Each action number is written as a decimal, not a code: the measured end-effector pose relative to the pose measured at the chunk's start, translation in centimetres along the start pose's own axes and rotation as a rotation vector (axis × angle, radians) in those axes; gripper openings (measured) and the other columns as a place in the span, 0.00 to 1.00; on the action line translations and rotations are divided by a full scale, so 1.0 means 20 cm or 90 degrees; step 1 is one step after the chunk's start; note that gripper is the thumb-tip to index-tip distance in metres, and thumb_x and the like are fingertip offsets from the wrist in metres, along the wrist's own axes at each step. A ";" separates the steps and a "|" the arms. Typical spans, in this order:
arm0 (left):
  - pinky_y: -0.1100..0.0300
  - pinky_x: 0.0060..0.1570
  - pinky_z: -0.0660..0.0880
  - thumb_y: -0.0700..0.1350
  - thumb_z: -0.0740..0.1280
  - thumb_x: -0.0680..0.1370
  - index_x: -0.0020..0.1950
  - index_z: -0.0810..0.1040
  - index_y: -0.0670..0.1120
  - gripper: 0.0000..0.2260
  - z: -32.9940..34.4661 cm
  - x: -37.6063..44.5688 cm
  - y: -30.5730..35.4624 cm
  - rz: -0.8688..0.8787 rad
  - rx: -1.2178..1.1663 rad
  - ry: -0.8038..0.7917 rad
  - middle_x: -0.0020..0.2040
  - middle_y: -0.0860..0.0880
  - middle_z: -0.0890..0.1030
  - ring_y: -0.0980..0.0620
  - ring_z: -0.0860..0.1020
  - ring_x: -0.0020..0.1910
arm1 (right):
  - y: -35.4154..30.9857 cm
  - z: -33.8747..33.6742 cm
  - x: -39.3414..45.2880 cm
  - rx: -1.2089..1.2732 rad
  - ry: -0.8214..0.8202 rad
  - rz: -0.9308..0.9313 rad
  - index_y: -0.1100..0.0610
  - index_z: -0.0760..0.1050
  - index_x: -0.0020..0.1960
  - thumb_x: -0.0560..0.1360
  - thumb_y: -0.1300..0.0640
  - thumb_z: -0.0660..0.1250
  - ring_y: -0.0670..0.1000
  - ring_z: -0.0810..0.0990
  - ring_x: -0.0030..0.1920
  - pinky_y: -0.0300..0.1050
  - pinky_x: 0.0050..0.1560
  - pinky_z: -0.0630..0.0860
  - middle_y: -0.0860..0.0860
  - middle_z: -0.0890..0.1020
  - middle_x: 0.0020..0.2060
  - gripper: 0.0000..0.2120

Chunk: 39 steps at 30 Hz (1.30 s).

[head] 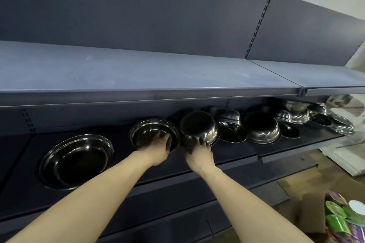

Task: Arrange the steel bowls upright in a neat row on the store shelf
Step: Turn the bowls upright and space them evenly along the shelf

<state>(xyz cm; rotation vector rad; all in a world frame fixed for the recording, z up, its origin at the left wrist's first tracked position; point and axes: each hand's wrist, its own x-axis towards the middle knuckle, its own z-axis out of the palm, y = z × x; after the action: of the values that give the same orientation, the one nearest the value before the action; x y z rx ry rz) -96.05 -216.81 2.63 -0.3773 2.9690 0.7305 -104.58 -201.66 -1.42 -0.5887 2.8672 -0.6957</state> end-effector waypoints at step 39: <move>0.42 0.70 0.64 0.76 0.49 0.70 0.79 0.55 0.47 0.46 0.30 0.98 0.29 -0.290 -0.118 0.111 0.73 0.38 0.69 0.36 0.66 0.72 | 0.45 -0.16 0.61 0.141 0.075 0.000 0.58 0.52 0.84 0.73 0.30 0.67 0.57 0.51 0.83 0.55 0.82 0.52 0.53 0.58 0.83 0.51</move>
<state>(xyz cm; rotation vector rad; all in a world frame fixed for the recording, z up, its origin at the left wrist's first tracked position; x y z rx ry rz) -116.49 -213.40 -2.34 -1.1337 2.7976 0.9485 -119.56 -197.84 -3.16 -0.5321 2.8391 -1.0649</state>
